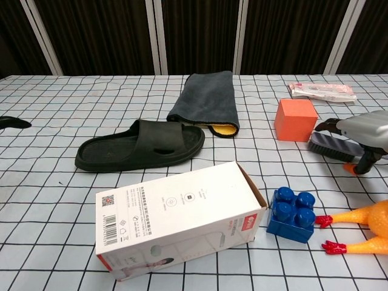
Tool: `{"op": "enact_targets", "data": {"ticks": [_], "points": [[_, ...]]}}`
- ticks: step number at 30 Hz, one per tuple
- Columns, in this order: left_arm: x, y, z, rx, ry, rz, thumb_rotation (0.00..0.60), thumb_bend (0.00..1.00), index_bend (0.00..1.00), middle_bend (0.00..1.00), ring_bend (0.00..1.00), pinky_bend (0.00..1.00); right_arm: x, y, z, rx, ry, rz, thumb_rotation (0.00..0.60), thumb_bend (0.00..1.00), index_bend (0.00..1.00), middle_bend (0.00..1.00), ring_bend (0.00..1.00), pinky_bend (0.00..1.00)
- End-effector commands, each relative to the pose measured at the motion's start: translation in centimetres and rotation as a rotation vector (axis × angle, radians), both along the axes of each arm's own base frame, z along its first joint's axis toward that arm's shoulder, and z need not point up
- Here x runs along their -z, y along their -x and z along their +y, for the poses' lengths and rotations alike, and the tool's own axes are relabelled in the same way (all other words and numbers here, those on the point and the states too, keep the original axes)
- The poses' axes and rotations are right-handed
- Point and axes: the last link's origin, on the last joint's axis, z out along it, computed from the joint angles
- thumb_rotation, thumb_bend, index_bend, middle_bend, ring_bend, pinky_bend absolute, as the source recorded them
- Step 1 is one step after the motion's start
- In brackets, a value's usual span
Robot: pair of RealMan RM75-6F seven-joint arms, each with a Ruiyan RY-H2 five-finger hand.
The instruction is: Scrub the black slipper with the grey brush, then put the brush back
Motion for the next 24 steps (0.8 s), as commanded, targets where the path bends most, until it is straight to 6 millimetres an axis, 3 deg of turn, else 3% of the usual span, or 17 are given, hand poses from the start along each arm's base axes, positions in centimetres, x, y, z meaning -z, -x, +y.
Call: {"op": "enact_targets", "data": {"ticks": [1, 6, 9, 14, 17, 22, 24], "points": [[-0.1, -0.1, -0.2, 0.008, 0.003, -0.006, 0.444, 0.22, 0.0, 0.02, 0.0, 0.06, -0.8, -0.4, 0.9, -0.013, 0.008, -0.003, 0.6, 0.42, 0.0, 0.0, 0.07, 0.34], [-0.6, -0.4, -0.8, 0.031, 0.0, -0.019, 0.446, 0.21, 0.0, 0.02, 0.0, 0.06, -2.7, -1.5, 2.6, -0.05, 0.05, -0.032, 0.6, 0.42, 0.0, 0.0, 0.04, 0.3], [-1.2, -0.5, -1.4, 0.045, -0.018, -0.024, 0.443, 0.19, 0.0, 0.02, 0.0, 0.06, -4.9, -2.1, 4.6, -0.092, 0.098, -0.065, 0.6, 0.42, 0.0, 0.0, 0.01, 0.22], [-2.7, 0.1, -3.3, 0.038, -0.058, 0.011, 0.443, 0.14, 0.0, 0.0, 0.0, 0.07, -8.9, -1.4, 10.9, -0.153, 0.206, -0.149, 0.6, 0.41, 0.0, 0.0, 0.0, 0.1], [-3.8, 1.0, -5.4, -0.003, -0.103, 0.083, 0.443, 0.11, 0.0, 0.0, 0.0, 0.06, -11.1, 1.2, 16.9, -0.13, 0.251, -0.153, 0.6, 0.38, 0.0, 0.0, 0.0, 0.02], [-5.2, 2.0, -8.4, -0.054, -0.181, 0.179, 0.444, 0.08, 0.0, 0.0, 0.0, 0.06, -12.1, 5.1, 23.9, -0.043, 0.323, -0.152, 0.6, 0.35, 0.0, 0.0, 0.0, 0.0], [-5.6, 1.9, -9.4, -0.051, -0.211, 0.187, 0.443, 0.07, 0.0, 0.0, 0.0, 0.06, -12.5, 5.3, 25.2, -0.07, 0.3, -0.164, 0.6, 0.35, 0.0, 0.0, 0.0, 0.0]]}}
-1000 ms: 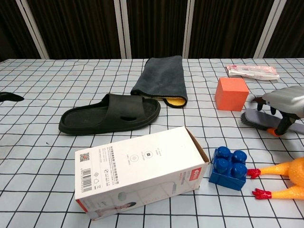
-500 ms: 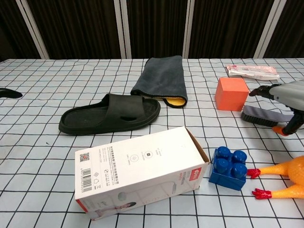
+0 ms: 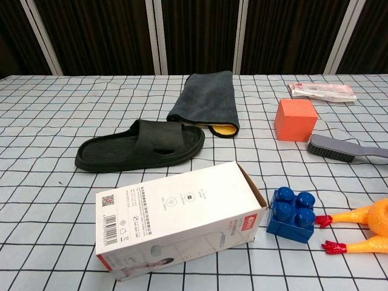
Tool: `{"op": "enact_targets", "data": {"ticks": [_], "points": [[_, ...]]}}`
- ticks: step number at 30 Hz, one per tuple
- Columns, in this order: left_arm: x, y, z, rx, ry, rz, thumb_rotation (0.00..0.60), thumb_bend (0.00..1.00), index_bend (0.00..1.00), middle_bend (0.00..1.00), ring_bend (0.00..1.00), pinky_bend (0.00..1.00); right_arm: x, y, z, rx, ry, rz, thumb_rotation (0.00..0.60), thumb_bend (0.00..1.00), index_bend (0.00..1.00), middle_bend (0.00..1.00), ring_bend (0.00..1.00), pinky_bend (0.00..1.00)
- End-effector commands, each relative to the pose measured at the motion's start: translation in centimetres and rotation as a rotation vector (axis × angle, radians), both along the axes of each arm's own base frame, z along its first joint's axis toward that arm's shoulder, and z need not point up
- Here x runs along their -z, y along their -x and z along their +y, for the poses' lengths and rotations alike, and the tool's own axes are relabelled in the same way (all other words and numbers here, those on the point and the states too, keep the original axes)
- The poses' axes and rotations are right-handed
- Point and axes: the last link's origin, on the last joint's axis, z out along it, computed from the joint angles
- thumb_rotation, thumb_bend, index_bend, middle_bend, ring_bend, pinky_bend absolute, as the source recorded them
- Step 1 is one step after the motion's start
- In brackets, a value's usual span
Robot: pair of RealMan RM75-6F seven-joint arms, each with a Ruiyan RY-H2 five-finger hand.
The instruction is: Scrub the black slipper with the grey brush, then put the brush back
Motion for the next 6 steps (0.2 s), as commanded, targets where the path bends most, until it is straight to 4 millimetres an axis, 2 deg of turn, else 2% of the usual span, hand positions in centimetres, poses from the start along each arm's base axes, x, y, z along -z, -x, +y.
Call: {"op": "enact_targets", "data": {"ticks": [1, 6], "points": [[-1.0, 0.1, -2.4, -0.021, -0.064, 0.034, 0.444, 0.07, 0.0, 0.0, 0.0, 0.06, -1.5, 1.6, 5.8, -0.015, 0.0, -0.053, 0.6, 0.35, 0.0, 0.0, 0.0, 0.0], [-0.5, -0.3, -3.2, -0.008, -0.056, 0.041, 0.447, 0.07, 0.0, 0.0, 0.0, 0.06, -1.6, 1.0, 7.0, -0.048, -0.022, -0.07, 0.6, 0.35, 0.0, 0.0, 0.0, 0.0]]}}
